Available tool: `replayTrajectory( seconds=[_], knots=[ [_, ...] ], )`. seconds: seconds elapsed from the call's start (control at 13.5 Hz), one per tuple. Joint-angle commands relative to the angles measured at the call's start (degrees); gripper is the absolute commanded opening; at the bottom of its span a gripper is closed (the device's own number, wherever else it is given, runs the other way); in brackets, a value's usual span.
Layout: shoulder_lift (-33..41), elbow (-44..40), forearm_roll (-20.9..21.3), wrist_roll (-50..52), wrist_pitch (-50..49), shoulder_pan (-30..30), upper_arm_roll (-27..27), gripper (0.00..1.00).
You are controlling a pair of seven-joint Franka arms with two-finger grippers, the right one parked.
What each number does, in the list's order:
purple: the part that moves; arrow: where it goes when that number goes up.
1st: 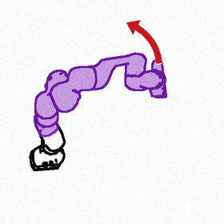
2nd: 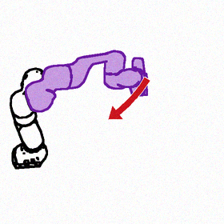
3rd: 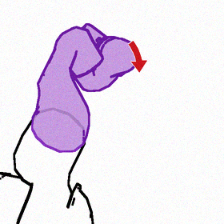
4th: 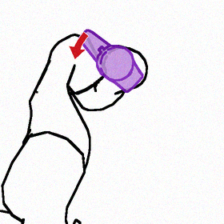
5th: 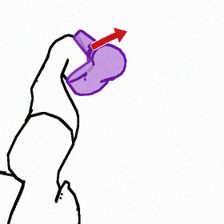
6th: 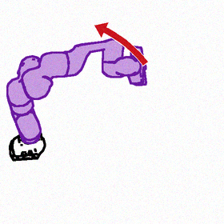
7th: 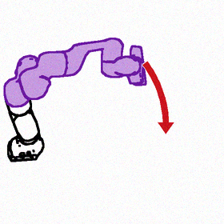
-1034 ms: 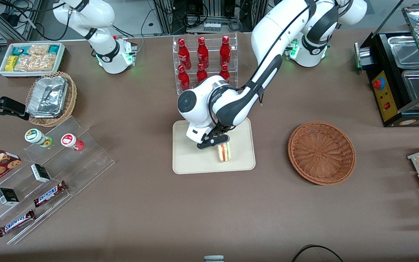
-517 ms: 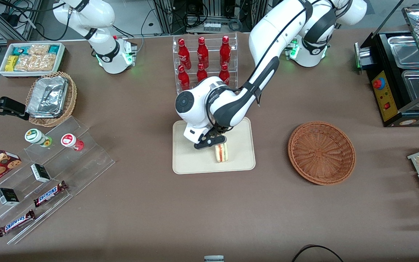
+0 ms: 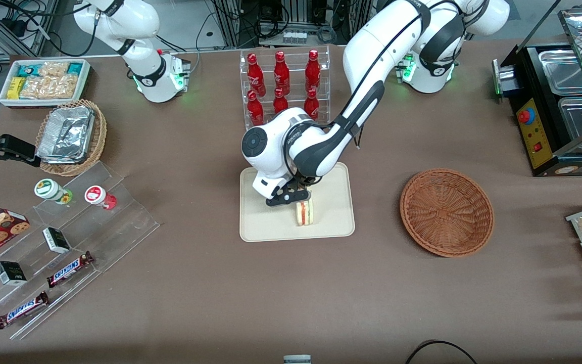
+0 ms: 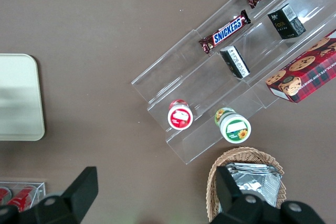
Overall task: Place sandwich from basket to tray
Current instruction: 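Lower the sandwich upright onto the center of the cream tray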
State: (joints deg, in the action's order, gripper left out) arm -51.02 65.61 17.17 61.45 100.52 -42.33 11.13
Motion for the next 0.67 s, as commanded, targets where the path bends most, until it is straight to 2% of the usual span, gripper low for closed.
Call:
replayTrajectory(
  seconds=[0.0, 0.52, 0.59],
  knots=[
    [-1.5, -2.5, 1.0, 0.2, -0.1, -1.3, -0.5, 0.00],
    [-2.0, -2.5, 0.9, 1.8, 1.3, -1.4, -0.4, 0.00],
    [-2.0, -2.4, 0.8, 1.8, 1.7, -1.4, -0.4, 0.10]
  ],
)
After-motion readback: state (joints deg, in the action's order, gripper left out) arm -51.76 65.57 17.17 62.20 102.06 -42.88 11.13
